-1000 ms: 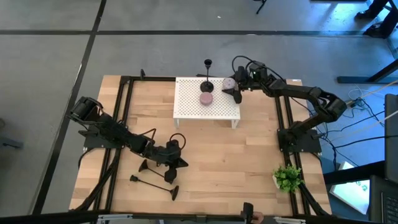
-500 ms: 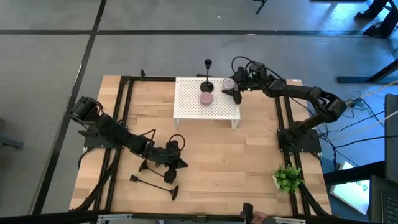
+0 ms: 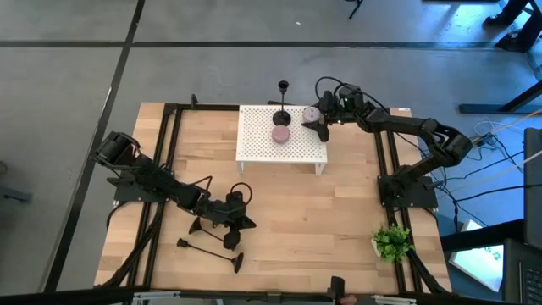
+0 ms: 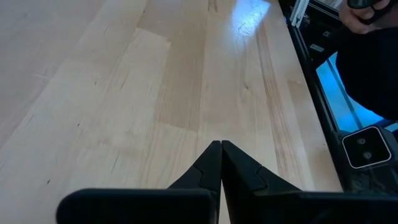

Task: Pick & Place candle stick holders
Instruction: Put the white scented candle on the shelf

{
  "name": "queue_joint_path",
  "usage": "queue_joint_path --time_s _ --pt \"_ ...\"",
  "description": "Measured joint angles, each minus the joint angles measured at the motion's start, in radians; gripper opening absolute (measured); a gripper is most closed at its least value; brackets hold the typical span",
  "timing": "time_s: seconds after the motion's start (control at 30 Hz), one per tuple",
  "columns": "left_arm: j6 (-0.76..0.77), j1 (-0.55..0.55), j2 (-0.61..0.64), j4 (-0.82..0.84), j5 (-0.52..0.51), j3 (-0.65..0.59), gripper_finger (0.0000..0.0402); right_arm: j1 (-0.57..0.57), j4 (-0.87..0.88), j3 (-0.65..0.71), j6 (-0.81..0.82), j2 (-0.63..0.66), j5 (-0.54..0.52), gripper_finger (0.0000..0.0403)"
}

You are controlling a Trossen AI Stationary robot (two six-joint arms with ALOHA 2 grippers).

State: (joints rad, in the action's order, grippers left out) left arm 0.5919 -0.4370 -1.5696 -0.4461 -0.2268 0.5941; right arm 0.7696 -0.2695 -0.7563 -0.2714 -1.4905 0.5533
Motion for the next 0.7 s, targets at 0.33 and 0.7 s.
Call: queue_joint_path --time_s 0.33,0.7 --pt "0.0 0.0 0.0 -0.007 0.0 0.0 0.0002 0.0 0.0 0.0 -0.001 0.0 0.0 0.0335" --pt "0.0 0.0 0.0 -0.007 0.0 0.0 0.0003 0.0 0.004 0.0 0.002 0.0 0.0 0.0392"
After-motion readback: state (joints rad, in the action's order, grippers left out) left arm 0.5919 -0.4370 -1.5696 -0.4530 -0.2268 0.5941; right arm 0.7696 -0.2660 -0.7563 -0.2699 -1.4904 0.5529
